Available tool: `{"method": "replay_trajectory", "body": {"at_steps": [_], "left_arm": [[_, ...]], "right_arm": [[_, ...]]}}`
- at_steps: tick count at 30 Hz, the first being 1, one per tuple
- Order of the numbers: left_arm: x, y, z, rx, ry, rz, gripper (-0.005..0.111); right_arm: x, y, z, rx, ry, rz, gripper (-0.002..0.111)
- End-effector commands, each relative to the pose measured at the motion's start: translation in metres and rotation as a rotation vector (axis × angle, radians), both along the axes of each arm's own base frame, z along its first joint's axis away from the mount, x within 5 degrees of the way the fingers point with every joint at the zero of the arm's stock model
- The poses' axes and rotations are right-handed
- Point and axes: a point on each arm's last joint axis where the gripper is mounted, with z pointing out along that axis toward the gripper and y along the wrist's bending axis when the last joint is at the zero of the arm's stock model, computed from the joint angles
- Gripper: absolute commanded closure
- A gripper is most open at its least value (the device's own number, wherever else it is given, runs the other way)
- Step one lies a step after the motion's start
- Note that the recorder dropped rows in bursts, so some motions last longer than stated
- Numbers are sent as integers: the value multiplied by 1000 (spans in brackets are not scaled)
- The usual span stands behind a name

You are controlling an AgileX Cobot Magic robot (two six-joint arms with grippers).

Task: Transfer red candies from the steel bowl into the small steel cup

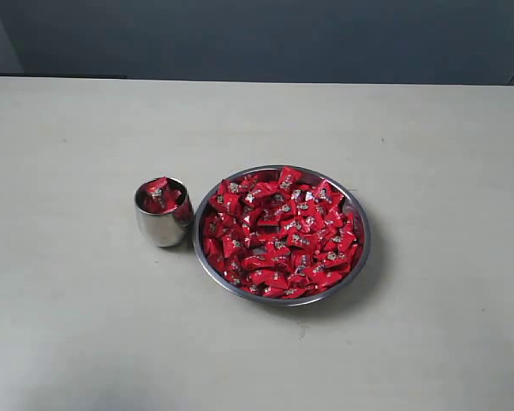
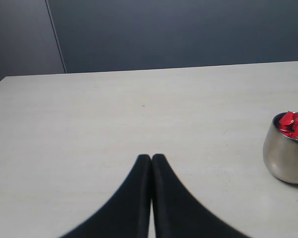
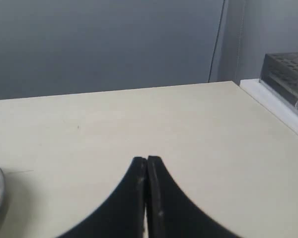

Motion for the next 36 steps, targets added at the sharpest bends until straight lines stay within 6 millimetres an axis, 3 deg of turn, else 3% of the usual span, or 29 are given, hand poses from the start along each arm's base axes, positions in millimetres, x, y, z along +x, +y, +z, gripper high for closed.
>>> {"method": "replay_trajectory", "body": {"at_steps": [1,5,36], "left_arm": [[0,0,-1,-3,-3,1,106],[0,0,-1,-3,-3,1,106],[0,0,-1,-3,-3,1,106]], "right_arm": [[1,-2,-13,-52,21,-15,109],[2,-2,-22,-51,38,-15,109],[3,-3,-21,-69,27,-16,109]]}}
